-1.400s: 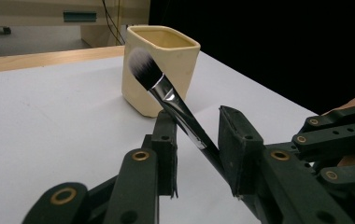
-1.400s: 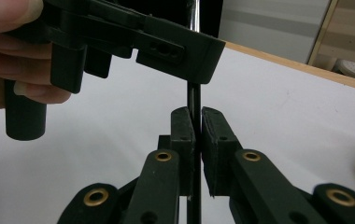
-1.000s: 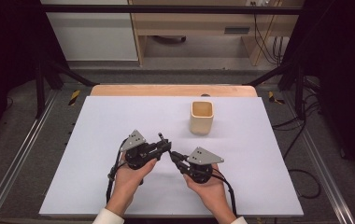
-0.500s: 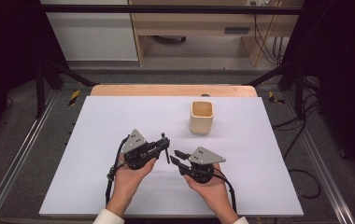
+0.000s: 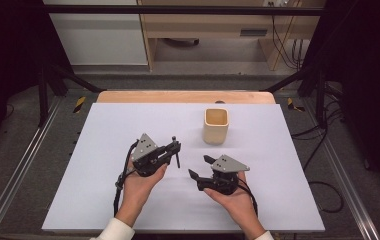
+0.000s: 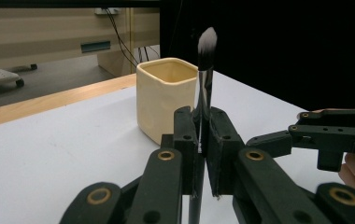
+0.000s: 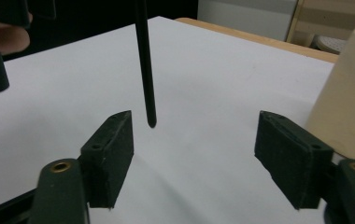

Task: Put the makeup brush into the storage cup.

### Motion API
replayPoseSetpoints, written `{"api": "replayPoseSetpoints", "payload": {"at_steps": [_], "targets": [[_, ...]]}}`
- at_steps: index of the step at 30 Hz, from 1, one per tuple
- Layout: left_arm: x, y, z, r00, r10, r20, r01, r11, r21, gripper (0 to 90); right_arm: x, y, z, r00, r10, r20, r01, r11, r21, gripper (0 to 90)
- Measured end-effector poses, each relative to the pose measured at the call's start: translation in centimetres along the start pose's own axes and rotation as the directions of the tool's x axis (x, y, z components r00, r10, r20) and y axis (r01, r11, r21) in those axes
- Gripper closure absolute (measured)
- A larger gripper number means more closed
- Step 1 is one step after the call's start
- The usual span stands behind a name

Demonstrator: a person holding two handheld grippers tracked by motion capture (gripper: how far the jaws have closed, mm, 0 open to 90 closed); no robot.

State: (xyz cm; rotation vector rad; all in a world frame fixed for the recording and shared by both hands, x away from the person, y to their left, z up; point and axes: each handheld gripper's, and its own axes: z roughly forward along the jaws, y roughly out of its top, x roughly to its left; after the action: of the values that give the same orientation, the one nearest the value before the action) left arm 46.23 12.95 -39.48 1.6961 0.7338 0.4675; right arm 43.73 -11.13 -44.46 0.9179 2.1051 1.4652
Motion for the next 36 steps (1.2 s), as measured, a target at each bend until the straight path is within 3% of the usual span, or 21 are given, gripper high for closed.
{"api": "replayPoseSetpoints", "payload": {"at_steps": [2, 7, 13, 18, 21, 36], "targets": [[0.0, 0.2, 0.2, 1.0, 0.006, 0.001, -0.006, 1.0, 0.004, 83.3, -0.6, -0.1, -0.3, 0.9999, 0.006, 0.012, -0.006, 1.0, 0.009, 16.8], [0.0, 0.7, 0.9, 0.9999, 0.016, -0.001, -0.016, 0.9998, 0.007, 83.3, -1.6, -0.4, -0.9, 0.9997, 0.026, 0.005, -0.026, 0.999, 0.026, 7.4], [0.0, 1.3, 1.7, 0.9996, 0.028, 0.002, -0.028, 0.9996, 0.005, 83.2, -2.5, -1.1, -1.7, 0.9985, 0.043, 0.034, -0.045, 0.998, 0.04, 6.5], [-0.2, 2.0, 2.6, 0.9989, 0.045, 0.013, -0.045, 0.999, -0.002, 83.3, -3.4, -1.6, -3.1, 0.997, 0.028, 0.072, -0.03, 0.999, 0.027, 6.4], [-0.3, 2.5, 3.2, 0.9981, 0.059, 0.02, -0.059, 0.9983, 0.002, 83.3, -4.0, -2.8, -3.9, 0.9914, 0.023, 0.129, -0.025, 1.0, 0.015, 7.2], [0.1, 4.3, 6.1, 0.9976, 0.065, 0.021, -0.065, 0.9978, -0.014, 83.2, -6.1, -3.9, -6.3, 0.9734, 0.053, 0.223, -0.041, 0.998, -0.056, 6.3]]}}
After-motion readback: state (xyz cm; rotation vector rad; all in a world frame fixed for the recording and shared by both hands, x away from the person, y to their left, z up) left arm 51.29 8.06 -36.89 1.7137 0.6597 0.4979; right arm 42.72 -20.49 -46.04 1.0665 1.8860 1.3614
